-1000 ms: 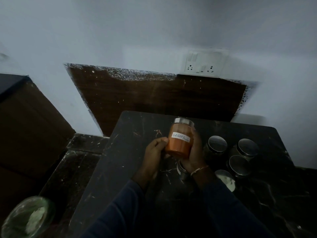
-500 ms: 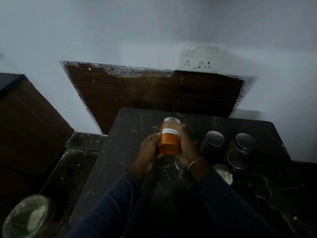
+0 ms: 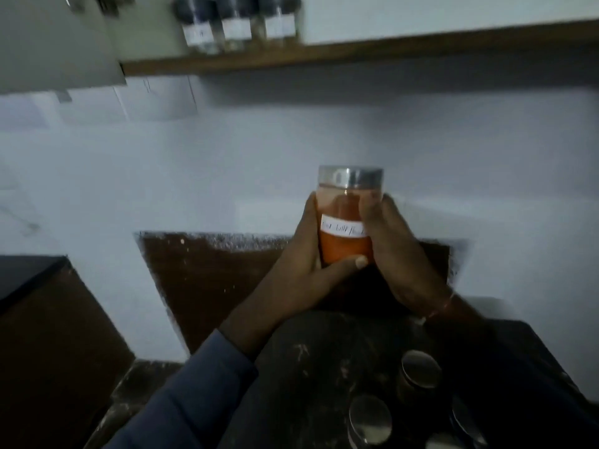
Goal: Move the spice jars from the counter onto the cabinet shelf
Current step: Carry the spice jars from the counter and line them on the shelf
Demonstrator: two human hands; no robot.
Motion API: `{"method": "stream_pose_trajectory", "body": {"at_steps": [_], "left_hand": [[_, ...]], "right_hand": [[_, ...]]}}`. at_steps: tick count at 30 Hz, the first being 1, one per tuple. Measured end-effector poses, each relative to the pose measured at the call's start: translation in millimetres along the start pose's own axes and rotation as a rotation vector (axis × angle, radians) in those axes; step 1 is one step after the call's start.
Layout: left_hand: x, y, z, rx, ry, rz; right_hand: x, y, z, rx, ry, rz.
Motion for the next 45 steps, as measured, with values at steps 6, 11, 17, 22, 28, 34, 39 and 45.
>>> {"method": "stream_pose_trajectory", "body": {"at_steps": [6, 11, 17, 22, 28, 34, 39, 45], "left_hand": [[-60.9, -56.0, -117.8, 0.304, -0.145, -0.206], [-100.0, -99.6, -170.5, 0.403, -0.163, -0.233], [-134.0, -169.7, -173.0, 0.329, -0.308, -0.288], [-149.6, -215.6, -142.2, 0.112, -0.486, -0.307], [-147.4, -247.1, -113.0, -0.331, -0.870, -0.097], [-144.1, -259.5, -98.1, -0.418, -0.808, -0.010], [-143.6, -265.6, -95.6, -0.392, -0.912, 0.024], [-139.6, -266.8, -98.6, -0.353, -1.010, 0.032]], "right_hand": [[-34.0, -94.3, 116.8, -0.350, 0.307, -0.073], [-40.2, -152.2, 192.7, -0.509, 0.381, -0.030], [-37.5, -231.7, 192.0, -0.483, 0.511, 0.016], [-34.2, -271.6, 149.2, -0.325, 0.632, 0.037], [-34.3, -318.5, 122.3, -0.239, 0.843, 0.052], [-31.2, -364.1, 89.9, -0.110, 0.943, 0.076], [-23.4, -397.7, 68.9, -0.020, 1.048, 0.112], [-20.9, -421.0, 50.2, 0.033, 1.106, 0.121]]}}
Point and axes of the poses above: each hand's wrist, its own y-axis away from the middle knuckle, its own x-axis out of the palm, z = x × y, the point moved 7 cm from there along -y, towards the middle knuckle, and after that the axes turned 13 degrees about -x, right-handed, at the moved point
